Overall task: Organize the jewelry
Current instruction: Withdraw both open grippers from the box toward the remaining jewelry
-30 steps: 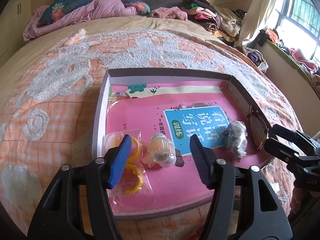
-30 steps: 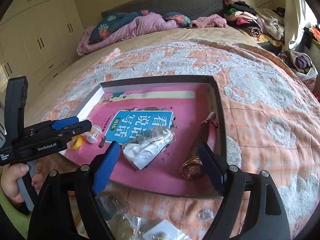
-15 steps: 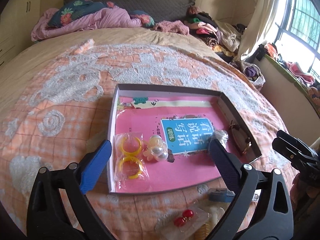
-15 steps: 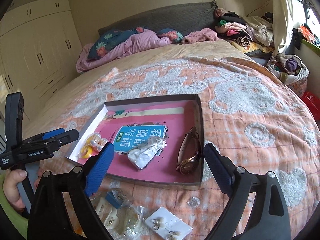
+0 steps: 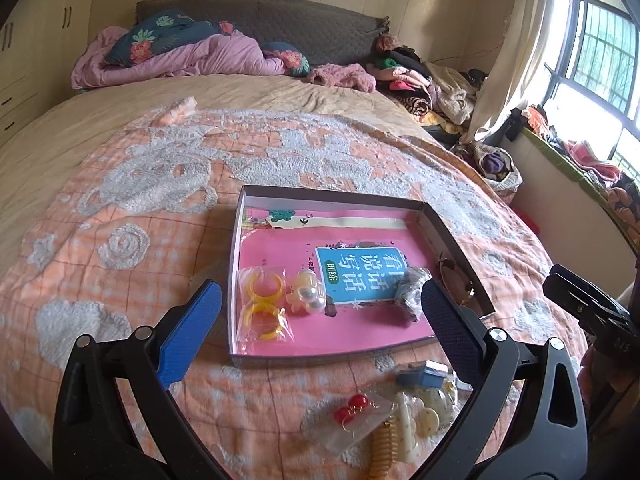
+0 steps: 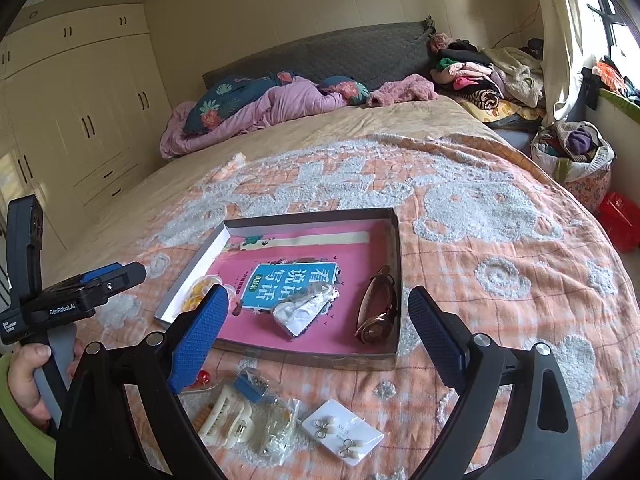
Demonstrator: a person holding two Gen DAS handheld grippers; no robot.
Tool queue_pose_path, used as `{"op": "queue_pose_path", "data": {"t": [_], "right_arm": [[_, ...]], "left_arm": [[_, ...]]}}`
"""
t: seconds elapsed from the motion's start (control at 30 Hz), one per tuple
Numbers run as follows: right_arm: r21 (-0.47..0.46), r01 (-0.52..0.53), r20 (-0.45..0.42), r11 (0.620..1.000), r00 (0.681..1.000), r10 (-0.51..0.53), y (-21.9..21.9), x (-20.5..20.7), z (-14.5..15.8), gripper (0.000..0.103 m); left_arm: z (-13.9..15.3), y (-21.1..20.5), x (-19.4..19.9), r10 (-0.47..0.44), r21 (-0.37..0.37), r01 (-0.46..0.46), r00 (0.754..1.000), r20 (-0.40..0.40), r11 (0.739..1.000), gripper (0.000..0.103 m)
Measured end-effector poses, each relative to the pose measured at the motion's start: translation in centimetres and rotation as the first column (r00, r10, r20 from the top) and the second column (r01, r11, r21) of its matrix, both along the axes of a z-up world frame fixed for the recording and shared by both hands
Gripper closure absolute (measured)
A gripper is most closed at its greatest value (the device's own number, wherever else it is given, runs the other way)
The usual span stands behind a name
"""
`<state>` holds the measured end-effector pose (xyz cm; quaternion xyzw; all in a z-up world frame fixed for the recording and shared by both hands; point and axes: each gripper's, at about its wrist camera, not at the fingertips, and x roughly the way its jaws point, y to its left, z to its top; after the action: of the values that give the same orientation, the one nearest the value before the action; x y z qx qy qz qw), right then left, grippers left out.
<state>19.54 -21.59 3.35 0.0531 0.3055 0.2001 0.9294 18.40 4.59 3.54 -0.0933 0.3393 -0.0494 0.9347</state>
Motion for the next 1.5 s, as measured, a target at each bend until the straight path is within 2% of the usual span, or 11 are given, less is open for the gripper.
{"op": "queue_pose_path", "data": {"t": [0.53,1.5], "right_arm": [[-0.002,-0.022,0.003,1.0,1.0,0.022,-0.1,-3.6,0.5,0.012],[-0.016,-0.07,-0.033,0.997,0.997,0.069,0.7,-7.8,-0.4,0.012]], "left_arm": [[0.2,-0.2,-3.3,-0.004,0.004,0.004,1.0,0.012,1.0,0.01],[-1.5,-1.9,-8.6,-0.047,0.069,0.048,0.999,-0.019,0.996,0.01]]}}
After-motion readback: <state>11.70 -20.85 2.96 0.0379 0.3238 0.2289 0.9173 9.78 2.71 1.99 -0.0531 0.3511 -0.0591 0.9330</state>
